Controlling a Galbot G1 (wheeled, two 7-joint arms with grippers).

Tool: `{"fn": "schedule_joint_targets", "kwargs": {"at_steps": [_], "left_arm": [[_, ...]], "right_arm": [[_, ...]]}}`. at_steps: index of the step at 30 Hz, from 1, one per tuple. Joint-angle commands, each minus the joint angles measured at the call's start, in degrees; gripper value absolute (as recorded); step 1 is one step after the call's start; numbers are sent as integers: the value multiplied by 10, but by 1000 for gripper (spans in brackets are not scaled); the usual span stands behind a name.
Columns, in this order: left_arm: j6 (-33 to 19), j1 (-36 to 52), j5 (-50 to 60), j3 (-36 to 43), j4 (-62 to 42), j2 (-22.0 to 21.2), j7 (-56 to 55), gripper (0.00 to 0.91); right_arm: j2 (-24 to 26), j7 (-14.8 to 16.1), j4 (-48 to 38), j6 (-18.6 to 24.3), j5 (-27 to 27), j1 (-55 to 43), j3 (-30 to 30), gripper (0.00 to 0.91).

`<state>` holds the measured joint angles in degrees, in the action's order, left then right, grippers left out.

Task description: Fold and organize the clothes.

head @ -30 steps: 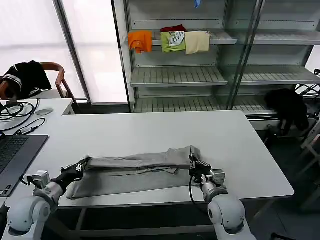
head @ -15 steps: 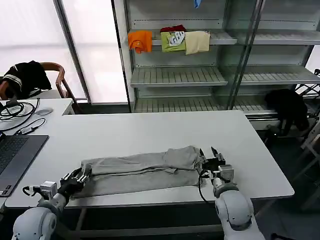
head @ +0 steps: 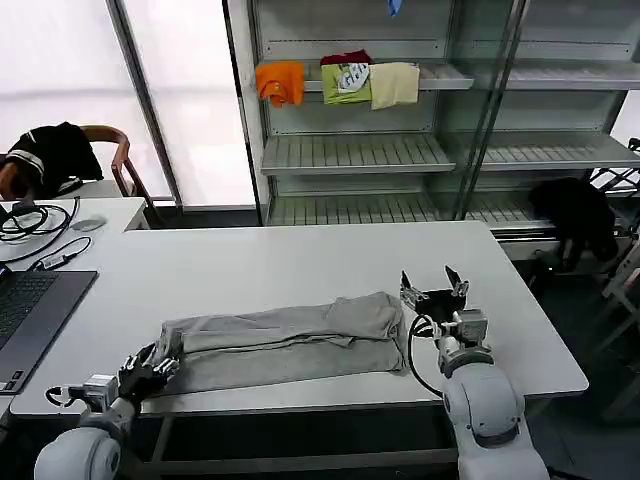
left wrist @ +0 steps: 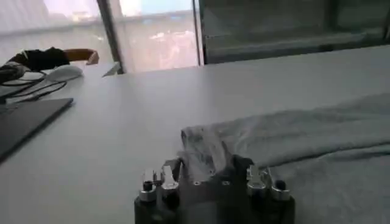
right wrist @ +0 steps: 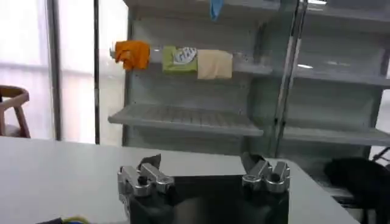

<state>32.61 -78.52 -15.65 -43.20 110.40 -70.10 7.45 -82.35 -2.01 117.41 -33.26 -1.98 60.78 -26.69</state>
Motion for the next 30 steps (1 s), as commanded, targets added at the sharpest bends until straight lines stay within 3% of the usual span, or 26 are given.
{"fn": "schedule_joint_targets", "kwargs": {"at_steps": [1, 12, 15, 19, 22, 24, 27, 30], "left_arm": [[4, -2, -48, 1, 0, -11, -20, 20], [-2, 18, -58, -27, 1, -3, -14, 10], [-7, 34, -11, -79, 8, 37, 34, 10], [-12, 51, 44, -147, -8, 140, 94, 0], [-63, 62, 135, -187, -38, 195, 117, 0], [-63, 68, 123, -211, -46, 223, 119, 0], [-25, 83, 38, -229, -34, 238, 113, 0], [6, 88, -55, -214, 28, 219, 77, 10]], "right_arm": [[2, -1, 7, 0, -1, -7, -3, 907], [5, -1, -1, 0, -12, -6, -5, 907], [10, 0, -8, 0, -20, -7, -6, 907], [14, 0, -22, 0, -31, -12, -5, 907], [13, 1, -36, 1, -33, -18, -2, 907], [12, 1, -50, 1, -39, -24, 1, 907], [9, -1, -77, 1, -67, -36, 8, 907], [1, 0, -103, 2, -84, -48, 15, 907]]}}
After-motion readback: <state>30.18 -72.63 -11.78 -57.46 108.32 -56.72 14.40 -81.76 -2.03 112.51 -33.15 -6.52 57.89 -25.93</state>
